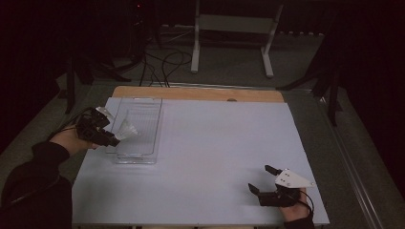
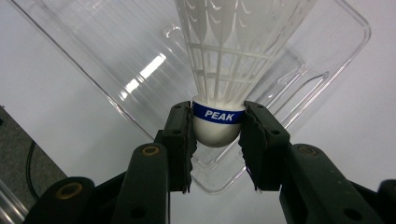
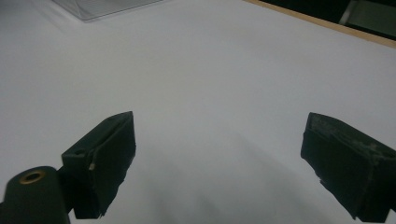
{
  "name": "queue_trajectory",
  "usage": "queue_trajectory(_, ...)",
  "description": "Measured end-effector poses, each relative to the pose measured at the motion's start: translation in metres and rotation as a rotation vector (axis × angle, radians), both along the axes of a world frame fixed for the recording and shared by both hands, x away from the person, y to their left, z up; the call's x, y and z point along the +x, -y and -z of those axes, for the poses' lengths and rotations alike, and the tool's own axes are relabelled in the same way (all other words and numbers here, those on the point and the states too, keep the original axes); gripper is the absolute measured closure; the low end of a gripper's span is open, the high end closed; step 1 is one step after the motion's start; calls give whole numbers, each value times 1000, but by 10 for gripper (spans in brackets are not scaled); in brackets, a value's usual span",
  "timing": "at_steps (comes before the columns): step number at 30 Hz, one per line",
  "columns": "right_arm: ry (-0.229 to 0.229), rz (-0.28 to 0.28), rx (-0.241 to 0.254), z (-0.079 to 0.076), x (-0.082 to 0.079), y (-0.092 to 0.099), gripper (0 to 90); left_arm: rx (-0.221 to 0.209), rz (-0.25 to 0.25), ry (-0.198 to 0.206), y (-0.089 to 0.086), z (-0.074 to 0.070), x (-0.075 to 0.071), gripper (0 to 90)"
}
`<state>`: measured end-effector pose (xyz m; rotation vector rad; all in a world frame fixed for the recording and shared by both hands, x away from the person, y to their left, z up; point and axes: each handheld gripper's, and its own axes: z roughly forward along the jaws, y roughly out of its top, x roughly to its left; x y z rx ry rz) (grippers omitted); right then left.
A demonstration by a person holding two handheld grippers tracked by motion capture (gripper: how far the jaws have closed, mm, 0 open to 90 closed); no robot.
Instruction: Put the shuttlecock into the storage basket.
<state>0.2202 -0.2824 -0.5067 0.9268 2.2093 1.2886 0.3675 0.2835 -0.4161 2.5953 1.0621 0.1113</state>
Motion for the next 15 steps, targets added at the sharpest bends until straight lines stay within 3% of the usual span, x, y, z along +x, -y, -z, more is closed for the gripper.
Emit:
queue_trajectory(10, -2, 4, -4, 0, 0, 0, 102, 50, -8, -40, 6, 8, 4, 653)
queue_trajectory(15, -2, 2, -4, 0, 0, 0, 102, 79, -41, -59, 9, 8, 7, 651)
